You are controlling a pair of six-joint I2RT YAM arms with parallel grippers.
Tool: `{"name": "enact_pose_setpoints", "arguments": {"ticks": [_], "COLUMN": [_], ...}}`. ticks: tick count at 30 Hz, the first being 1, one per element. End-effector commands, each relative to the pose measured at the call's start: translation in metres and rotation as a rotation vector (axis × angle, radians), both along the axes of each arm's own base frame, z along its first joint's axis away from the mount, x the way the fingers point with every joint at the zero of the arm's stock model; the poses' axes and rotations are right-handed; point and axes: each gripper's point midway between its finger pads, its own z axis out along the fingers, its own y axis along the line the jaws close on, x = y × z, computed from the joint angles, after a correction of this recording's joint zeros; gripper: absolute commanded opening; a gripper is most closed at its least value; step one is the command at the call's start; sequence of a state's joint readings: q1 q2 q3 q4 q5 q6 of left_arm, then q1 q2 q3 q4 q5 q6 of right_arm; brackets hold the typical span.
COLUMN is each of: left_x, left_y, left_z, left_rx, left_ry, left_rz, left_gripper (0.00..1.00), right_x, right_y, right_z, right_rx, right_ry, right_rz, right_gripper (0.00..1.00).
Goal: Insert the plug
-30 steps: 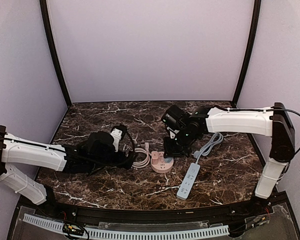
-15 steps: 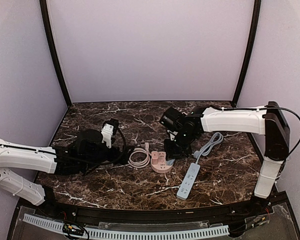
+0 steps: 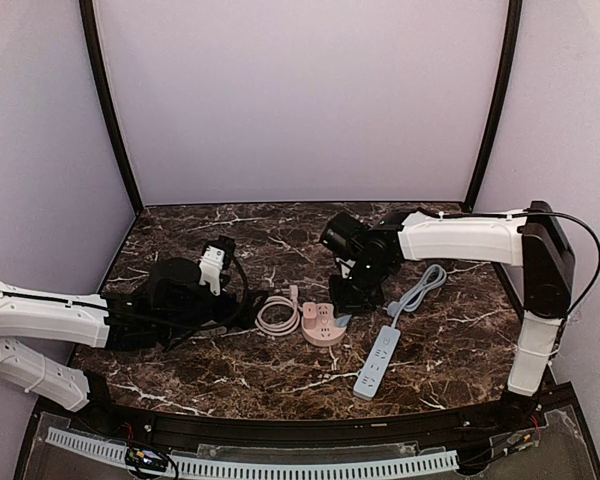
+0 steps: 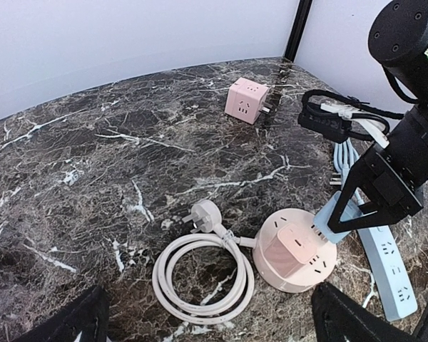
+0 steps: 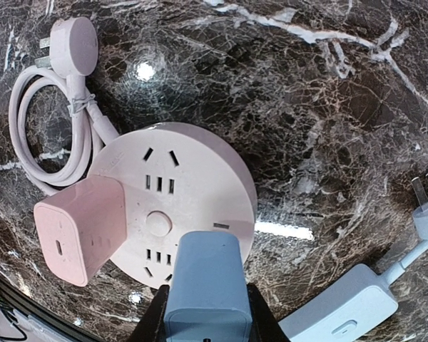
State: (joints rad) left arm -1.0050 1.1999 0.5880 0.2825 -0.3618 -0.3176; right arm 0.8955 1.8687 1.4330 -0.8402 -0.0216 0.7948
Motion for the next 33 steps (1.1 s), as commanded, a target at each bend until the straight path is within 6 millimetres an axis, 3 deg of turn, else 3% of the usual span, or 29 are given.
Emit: {"name": "enact_pose_setpoints", "arguments": {"ticks": [1, 16, 33], "left_x": [-0.002, -0.006, -0.010], "left_y": [0.003, 0.002, 0.001], "left_z": [-0.002, 0.000, 0.003], "left_rx": [-0.005, -0.027, -0.052], "left_ry": [0.000, 0.007, 0.012], "left_rz": [-0.005, -0.023, -0.041], "left_gripper": [0.99, 0.99, 1.00], "right_x": [0.008, 0.016, 0.021], "right_y": [-0.004, -0.020, -0.027], "right_z": [-0.007, -0.012, -0.052], "right_rx": [-0.035, -0.126, -0.269], "right_ry": [-0.001, -0.017, 0.034], "right_rz": [0.002, -0.032, -0.025], "right_gripper": [0.00, 0.00, 0.00]}}
